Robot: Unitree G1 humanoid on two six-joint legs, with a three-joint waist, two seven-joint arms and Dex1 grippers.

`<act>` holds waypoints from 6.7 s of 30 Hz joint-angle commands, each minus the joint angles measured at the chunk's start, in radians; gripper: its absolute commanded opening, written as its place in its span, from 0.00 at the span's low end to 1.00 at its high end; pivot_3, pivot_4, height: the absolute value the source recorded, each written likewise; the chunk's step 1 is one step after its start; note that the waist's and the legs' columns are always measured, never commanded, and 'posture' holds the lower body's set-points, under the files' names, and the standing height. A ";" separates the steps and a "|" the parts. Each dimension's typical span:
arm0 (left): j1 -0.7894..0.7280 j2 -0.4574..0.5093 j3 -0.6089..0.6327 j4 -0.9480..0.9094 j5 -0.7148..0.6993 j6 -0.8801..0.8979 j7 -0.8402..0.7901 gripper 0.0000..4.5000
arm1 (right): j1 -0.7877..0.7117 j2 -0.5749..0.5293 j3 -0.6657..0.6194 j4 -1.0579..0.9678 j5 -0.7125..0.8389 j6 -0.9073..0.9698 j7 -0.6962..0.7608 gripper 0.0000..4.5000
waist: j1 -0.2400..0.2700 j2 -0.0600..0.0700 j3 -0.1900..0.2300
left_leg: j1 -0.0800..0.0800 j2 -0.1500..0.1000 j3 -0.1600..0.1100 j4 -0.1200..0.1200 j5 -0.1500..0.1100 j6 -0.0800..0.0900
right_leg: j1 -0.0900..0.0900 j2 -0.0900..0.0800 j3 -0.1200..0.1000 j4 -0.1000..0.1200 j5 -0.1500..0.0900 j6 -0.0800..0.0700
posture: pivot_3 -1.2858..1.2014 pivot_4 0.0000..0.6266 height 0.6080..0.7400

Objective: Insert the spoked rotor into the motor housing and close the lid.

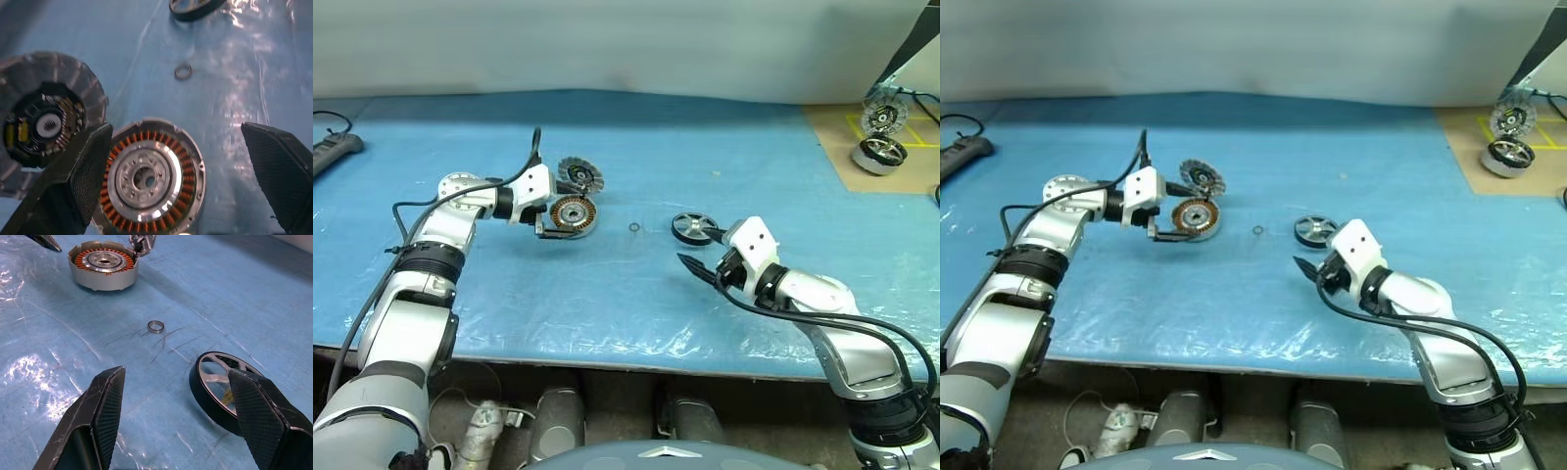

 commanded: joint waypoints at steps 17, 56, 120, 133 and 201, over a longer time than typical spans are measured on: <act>-0.201 -0.080 -0.120 0.352 0.274 -0.085 0.120 1.00 | 0.087 0.036 -0.013 -0.062 -0.046 -0.026 -0.093 0.79 | 0.016 -0.002 0.001 | 0.000 0.000 0.000 0.000 0.001 -0.002 | 0.000 0.000 0.000 0.000 0.000 0.000 | 0.52 0.24 1.00; -0.094 -0.121 -0.084 0.290 0.201 -0.104 -0.067 0.31 | 0.112 0.022 0.002 -0.061 -0.069 -0.023 -0.103 0.79 | 0.024 -0.001 0.000 | 0.023 -0.004 0.001 -0.014 -0.001 0.000 | 0.018 -0.003 0.002 -0.004 -0.006 -0.001 | 0.52 0.24 1.00; 0.425 0.052 0.168 -0.848 -0.500 0.881 -0.080 0.74 | -0.210 0.187 0.104 0.356 -0.076 -0.173 -0.056 0.79 | -0.011 0.001 0.001 | 0.007 -0.002 0.002 -0.017 0.003 -0.005 | 0.000 0.000 0.000 0.000 -0.010 -0.005 | 0.52 0.24 1.00; 0.541 0.059 0.174 -1.016 -0.567 0.955 0.059 0.74 | -0.475 0.259 0.187 0.830 -0.172 -0.425 0.058 0.79 | -0.015 0.001 0.001 | 0.006 0.000 0.002 -0.012 0.003 -0.004 | 0.000 0.000 -0.001 0.003 -0.009 -0.006 | 0.52 0.24 1.00; 0.488 0.086 0.121 -0.912 -0.542 0.912 0.050 0.75 | -0.424 0.370 0.130 0.980 -0.197 -0.385 0.073 0.67 | -0.032 0.001 0.001 | 0.014 0.000 0.003 -0.014 0.000 -0.001 | 0.007 0.000 0.000 0.000 -0.009 -0.007 | 0.52 0.24 1.00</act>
